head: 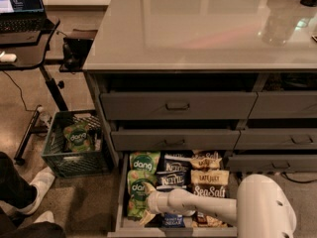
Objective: Pick green rice chip bag from bottom drawer and place on counter
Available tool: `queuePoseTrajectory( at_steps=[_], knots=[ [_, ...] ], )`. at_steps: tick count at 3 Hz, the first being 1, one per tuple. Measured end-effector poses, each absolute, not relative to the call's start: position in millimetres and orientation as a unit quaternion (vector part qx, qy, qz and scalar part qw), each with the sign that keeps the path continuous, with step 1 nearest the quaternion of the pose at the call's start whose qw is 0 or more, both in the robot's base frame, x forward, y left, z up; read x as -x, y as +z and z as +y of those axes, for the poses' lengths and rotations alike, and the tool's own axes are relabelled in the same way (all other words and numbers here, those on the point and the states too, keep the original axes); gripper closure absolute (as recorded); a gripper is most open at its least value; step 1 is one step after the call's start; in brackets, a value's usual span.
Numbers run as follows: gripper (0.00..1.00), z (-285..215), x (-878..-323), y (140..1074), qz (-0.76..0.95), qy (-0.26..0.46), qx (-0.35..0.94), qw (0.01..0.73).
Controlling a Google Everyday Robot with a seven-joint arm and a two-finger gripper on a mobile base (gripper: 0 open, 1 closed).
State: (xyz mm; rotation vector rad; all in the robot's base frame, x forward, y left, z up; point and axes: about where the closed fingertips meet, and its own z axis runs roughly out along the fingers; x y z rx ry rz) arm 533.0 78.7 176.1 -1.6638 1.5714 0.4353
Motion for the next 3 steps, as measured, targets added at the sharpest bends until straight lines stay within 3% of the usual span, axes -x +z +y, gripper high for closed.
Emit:
queuePoseTrajectory(
  at_steps=[3],
  knots=[
    [0.00,91.0,-532.3,132.7,0.639,0.156,0.646,0.387]
  ],
)
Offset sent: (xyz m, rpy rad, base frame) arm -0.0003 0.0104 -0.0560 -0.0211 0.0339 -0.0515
